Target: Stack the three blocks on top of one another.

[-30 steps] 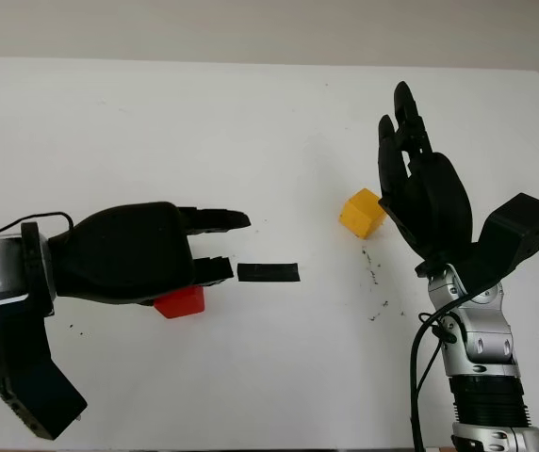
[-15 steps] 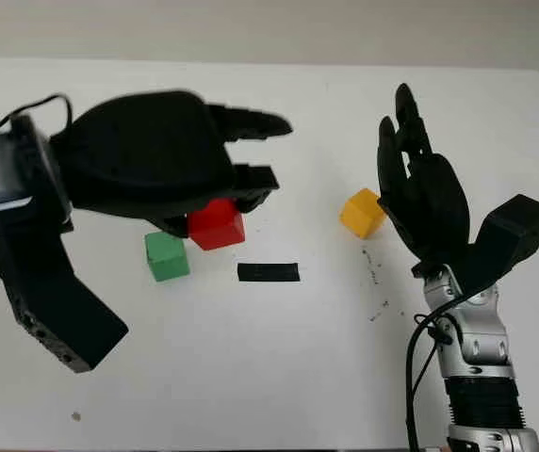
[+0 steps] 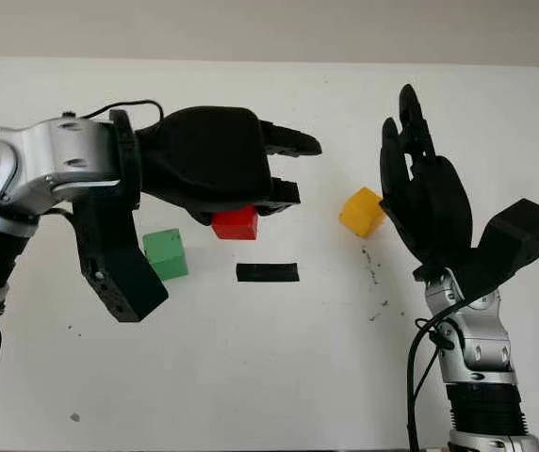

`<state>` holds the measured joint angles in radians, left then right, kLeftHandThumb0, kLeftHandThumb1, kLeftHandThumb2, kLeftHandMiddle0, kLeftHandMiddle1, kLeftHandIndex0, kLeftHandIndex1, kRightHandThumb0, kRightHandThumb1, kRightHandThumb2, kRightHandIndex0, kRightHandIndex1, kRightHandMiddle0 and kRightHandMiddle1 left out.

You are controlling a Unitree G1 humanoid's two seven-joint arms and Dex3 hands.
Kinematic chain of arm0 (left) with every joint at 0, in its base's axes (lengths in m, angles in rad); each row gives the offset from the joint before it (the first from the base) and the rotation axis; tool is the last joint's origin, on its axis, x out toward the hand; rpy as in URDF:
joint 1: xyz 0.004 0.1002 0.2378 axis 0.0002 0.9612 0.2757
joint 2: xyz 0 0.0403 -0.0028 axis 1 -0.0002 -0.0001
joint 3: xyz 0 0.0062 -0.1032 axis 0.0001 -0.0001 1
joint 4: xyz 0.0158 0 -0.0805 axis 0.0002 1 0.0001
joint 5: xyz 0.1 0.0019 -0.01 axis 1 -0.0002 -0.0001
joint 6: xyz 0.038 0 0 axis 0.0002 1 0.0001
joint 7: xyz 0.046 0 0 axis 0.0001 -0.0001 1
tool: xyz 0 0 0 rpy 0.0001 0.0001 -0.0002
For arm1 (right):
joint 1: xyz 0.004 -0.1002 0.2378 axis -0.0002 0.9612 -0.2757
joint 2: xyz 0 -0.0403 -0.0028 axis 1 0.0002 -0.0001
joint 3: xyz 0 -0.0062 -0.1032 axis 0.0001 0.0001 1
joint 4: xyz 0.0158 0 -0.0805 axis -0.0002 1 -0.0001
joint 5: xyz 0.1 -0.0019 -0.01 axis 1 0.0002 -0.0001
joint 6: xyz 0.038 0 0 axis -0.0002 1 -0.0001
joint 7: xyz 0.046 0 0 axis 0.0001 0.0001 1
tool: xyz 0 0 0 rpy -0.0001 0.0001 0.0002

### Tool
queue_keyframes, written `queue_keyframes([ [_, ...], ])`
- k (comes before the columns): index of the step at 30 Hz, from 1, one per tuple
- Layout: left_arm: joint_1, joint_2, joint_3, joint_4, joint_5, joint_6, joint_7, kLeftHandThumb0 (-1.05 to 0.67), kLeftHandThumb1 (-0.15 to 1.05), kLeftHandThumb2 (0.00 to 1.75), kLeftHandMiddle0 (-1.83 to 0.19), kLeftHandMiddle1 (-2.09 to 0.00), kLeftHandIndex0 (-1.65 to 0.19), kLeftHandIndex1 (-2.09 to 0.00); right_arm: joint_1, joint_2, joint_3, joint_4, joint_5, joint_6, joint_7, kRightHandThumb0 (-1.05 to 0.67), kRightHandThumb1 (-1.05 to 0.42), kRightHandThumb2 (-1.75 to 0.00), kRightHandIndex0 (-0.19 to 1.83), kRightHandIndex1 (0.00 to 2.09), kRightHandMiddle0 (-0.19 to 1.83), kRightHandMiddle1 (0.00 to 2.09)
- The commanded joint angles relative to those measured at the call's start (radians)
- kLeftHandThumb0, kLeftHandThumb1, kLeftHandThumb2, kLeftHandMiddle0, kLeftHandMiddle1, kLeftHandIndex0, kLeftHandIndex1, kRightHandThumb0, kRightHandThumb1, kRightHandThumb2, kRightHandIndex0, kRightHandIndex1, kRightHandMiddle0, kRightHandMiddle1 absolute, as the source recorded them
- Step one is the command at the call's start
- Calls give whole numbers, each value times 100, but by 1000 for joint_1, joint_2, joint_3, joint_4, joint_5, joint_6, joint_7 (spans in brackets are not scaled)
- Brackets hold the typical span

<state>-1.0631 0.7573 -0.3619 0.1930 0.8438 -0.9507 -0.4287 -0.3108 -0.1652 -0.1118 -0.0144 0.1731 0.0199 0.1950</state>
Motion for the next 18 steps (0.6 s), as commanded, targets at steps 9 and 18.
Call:
queue_keyframes([
  [9, -99, -95, -51, 139, -115, 8, -76, -38, 85, 6, -19, -5, -49, -132, 19, -3, 0, -24, -5, -8, -1, -74, -105, -55, -19, 0, -19, 0],
  [18, -96, -127, -53, 221, -146, -7, -67, -38, 87, 6, -21, -6, -48, -126, 30, 3, -5, -39, -6, 5, -9, -75, -105, -54, -19, 0, -19, 0],
])
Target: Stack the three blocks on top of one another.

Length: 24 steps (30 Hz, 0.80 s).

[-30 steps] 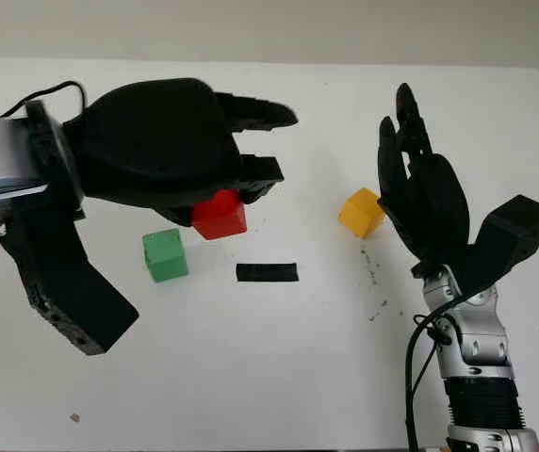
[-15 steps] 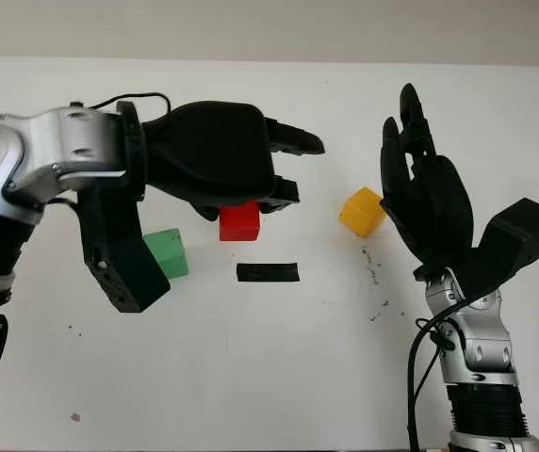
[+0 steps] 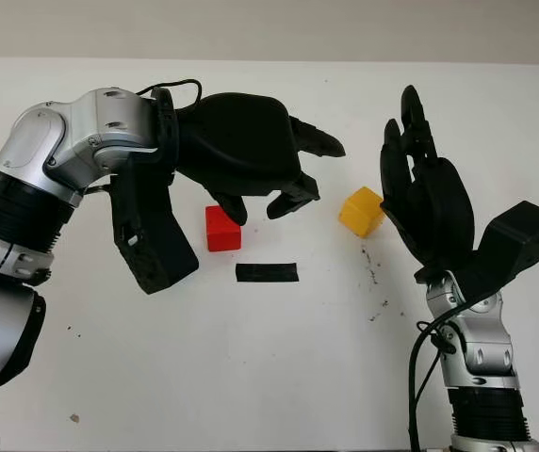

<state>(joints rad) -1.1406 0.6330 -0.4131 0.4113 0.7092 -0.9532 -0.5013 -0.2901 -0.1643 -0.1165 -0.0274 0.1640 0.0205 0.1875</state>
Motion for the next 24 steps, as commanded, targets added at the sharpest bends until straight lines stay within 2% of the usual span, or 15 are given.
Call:
queue_keyframes([
  [1, -18, -1, 0, 2, -16, -3, 3, -40, 87, 6, -20, -6, -48, -125, 10, 2, 0, -29, 5, 10, -3, -76, -105, -54, -19, 0, -19, 0],
  [5, -16, 17, 13, -29, -30, 35, -27, -50, 88, 6, -12, -4, -39, -123, 10, 6, 1, -31, 9, 17, -5, -76, -105, -53, -19, 0, -19, 0],
  [7, -17, 30, 21, -53, -32, 64, -50, -54, 89, 6, -6, -3, -26, -119, 10, 5, 2, -30, 11, 17, -3, -74, -105, -53, -19, 0, -19, 0],
  [10, -18, 54, 36, -84, -55, 136, -108, -56, 85, 5, 0, -5, -28, -58, 9, 4, 4, -35, 11, 25, -5, -75, -105, -53, -19, 0, -19, 0],
  [12, -2, 72, 52, -134, -72, 261, -200, -58, 87, 6, 6, -5, -28, -37, 9, 5, 5, -39, 9, 36, -9, -76, -105, -53, -19, 0, -19, 0],
  [14, 44, 84, 83, -199, -76, 403, -262, -68, 97, 8, 13, -4, -25, -22, 7, 9, 6, -36, 11, 35, -10, -77, -105, -52, -19, 0, -19, 0],
  [16, 115, 91, 120, -275, -58, 530, -269, -79, 103, 14, 16, -4, -24, -17, 7, 10, 9, -33, 3, 30, -15, -77, -105, -52, -19, 0, -19, 0],
  [17, 156, 91, 139, -317, -47, 594, -265, -83, 104, 20, 17, -5, -24, -16, 8, 7, 12, -35, -6, 30, -18, -77, -105, -53, -19, 0, -19, 0],
  [20, 270, 103, 187, -391, -31, 683, -206, -87, 105, 26, 12, -7, -29, -18, 11, 3, 13, -37, -4, 27, -12, -77, -105, -54, -19, 0, -19, 0],
  [24, 373, 101, 220, -505, -42, 877, -283, -87, 105, 23, 12, -6, -29, -17, 10, -4, 9, -33, -2, 25, -4, -76, -105, -55, -19, 0, -19, 0],
])
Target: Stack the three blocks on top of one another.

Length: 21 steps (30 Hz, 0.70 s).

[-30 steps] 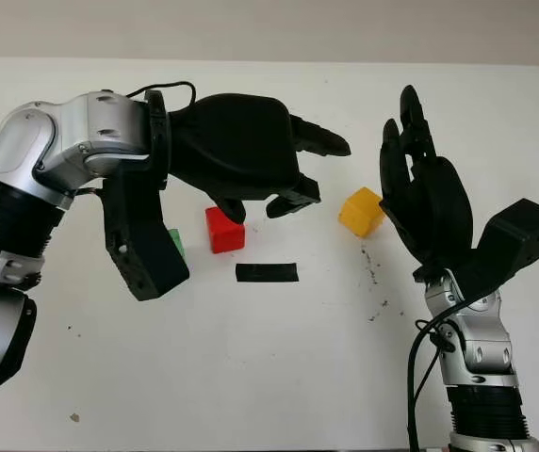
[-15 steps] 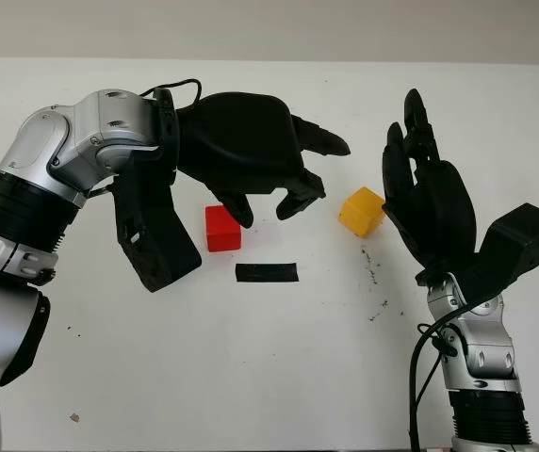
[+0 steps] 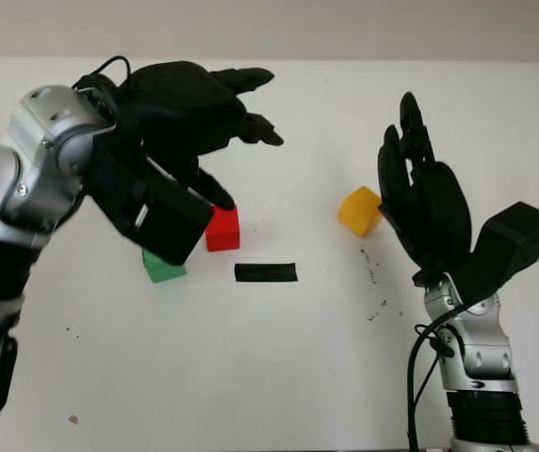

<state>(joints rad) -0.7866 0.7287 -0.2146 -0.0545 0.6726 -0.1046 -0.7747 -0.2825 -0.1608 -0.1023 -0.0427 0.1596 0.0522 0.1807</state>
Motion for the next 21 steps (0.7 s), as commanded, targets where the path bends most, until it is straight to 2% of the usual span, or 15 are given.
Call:
queue_keyframes([
  [1, 35, 5, 25, -55, -6, 52, -11, -87, 105, 22, 11, -6, -33, -19, 1, -9, -6, -17, 2, -7, 5, -76, -105, -55, -19, 0, -19, 0],
  [4, 75, -3, 17, -101, 17, 177, -54, -88, 105, 21, 12, -5, -38, -23, -6, -4, -6, -11, 4, -3, 3, -77, -105, -54, -19, 0, -19, 0],
  [6, 90, -1, 3, -114, 33, 215, -69, -93, 105, 23, 15, -5, -28, -17, -8, -1, -4, -11, 5, -1, 0, -78, -105, -54, -19, 0, -19, 0],
  [9, 104, 8, -13, -117, 37, 216, -78, -101, 105, 31, 15, -5, -20, -11, -11, -1, -4, -6, 7, -7, 4, -78, -105, -54, -19, 0, -19, 0],
  [12, 117, 6, -28, -121, 62, 219, -71, -104, 105, 35, 13, -6, -20, -11, -15, -1, -6, -3, 10, -10, 6, -77, -105, -54, -19, 0, -19, 0],
  [15, 128, -8, -42, -125, 110, 238, -44, -105, 105, 35, 12, -6, -22, -12, -15, 0, -7, -4, 18, -9, 9, -76, -105, -53, -19, 0, -19, 0],
  [21, 152, -52, -60, -125, 175, 268, 30, -105, 105, 29, 11, -6, -12, -7, -14, -1, -4, -16, 22, 6, 4, -76, -105, -53, -19, 0, -19, 0],
])
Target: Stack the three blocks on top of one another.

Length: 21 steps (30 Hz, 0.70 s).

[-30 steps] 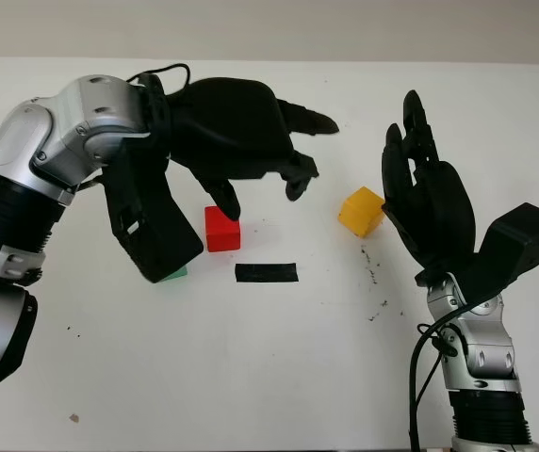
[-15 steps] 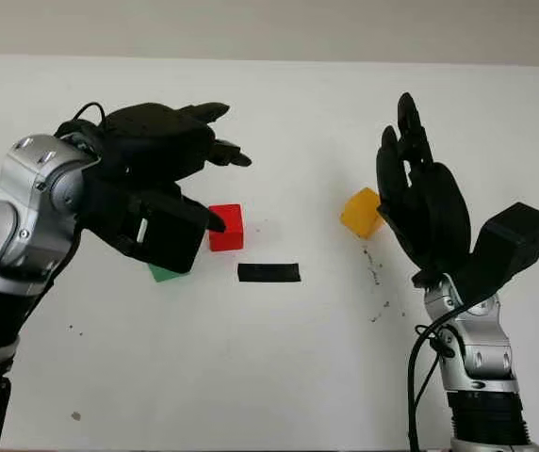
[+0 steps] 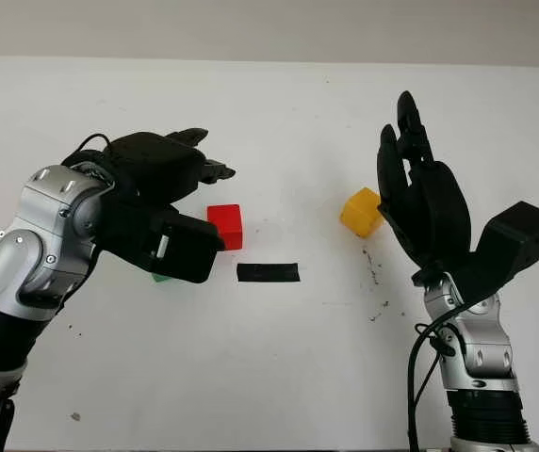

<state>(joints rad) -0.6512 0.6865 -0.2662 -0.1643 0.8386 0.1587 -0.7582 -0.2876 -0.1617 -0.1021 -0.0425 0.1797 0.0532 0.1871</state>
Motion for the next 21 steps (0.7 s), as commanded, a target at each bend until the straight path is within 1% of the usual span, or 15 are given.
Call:
queue_keyframes([
  [1, 18, -14, -11, -13, 16, 8, 19, -104, 105, 27, 11, -6, -18, -10, -8, -1, -4, -19, 3, 10, -3, -76, -105, -54, -19, 0, -19, 0],
  [3, 16, -28, -26, -7, 39, 27, 10, -103, 105, 25, 12, -5, -22, -13, -8, -1, -3, -20, 2, 8, -4, -76, -105, -54, -19, 0, -19, 0],
  [4, 15, -33, -34, -2, 48, 32, 8, -102, 105, 25, 12, -5, -24, -26, -7, 0, -3, -19, 1, 5, -4, -76, -105, -54, -19, 0, -19, 0],
  [5, 14, -36, -42, 5, 58, 34, 8, -101, 105, 25, 13, -5, -7, -66, -7, -1, -3, -19, -1, 3, -5, -75, -105, -55, -19, 0, -19, 0],
  [6, 12, -38, -49, 11, 67, 34, 10, -101, 105, 25, 13, -5, 4, -80, -6, -1, -2, -19, -2, 3, -6, -76, -105, -55, -19, 0, -19, 0],
  [8, 8, -39, -60, 24, 82, 31, 13, -100, 105, 24, 12, -6, 11, -96, -7, 1, -4, -16, 4, 3, -4, -76, -105, -54, -19, 0, -19, 0],
  [9, 7, -41, -63, 29, 87, 32, 13, -100, 105, 24, 11, -6, 13, -93, -6, 0, -5, -14, 5, -2, -1, -76, -105, -54, -19, 0, -19, 0],
  [10, 6, -43, -65, 34, 91, 31, 16, -99, 105, 22, 11, -5, 13, -79, -5, -1, -5, -14, 5, -3, -1, -76, -105, -54, -19, 0, -19, 0],
  [11, 5, -44, -68, 39, 96, 29, 17, -99, 105, 21, 10, -6, 8, -65, -4, -2, -5, -14, 3, -7, -1, -76, -105, -54, -19, 0, -19, 0],
  [12, 6, -45, -68, 44, 98, 26, 20, -99, 105, 21, 9, -6, 4, -54, -3, -3, -6, -14, 2, -5, -1, -76, -105, -54, -19, 0, -19, 0],
  [14, 7, -49, -70, 53, 99, 21, 24, -99, 105, 19, 7, -6, 1, -38, -2, -2, -7, -15, 2, -5, -3, -76, -105, -54, -19, 0, -19, 0],
  [16, 10, -50, -71, 63, 97, 11, 37, -99, 105, 17, 6, -6, -5, -33, -2, -4, -8, -11, 2, -12, 2, -76, -105, -53, -19, 0, -19, 0],
  [18, 11, -48, -71, 70, 95, 2, 40, -99, 105, 17, 5, -6, -15, -36, -2, -6, -8, -6, 0, -20, 5, -76, -105, -54, -19, 0, -19, 0],
  [20, 7, -47, -76, 77, 102, 1, 32, -100, 105, 19, 5, -6, -17, -38, -2, -7, -8, -6, -2, -22, 4, -76, -105, -54, -19, 0, -19, 0],
  [21, 6, -46, -78, 80, 106, 1, 30, -100, 105, 20, 5, -5, -15, -45, -1, -7, -8, -5, -3, -24, 5, -76, -105, -55, -19, 0, -19, 0],
])
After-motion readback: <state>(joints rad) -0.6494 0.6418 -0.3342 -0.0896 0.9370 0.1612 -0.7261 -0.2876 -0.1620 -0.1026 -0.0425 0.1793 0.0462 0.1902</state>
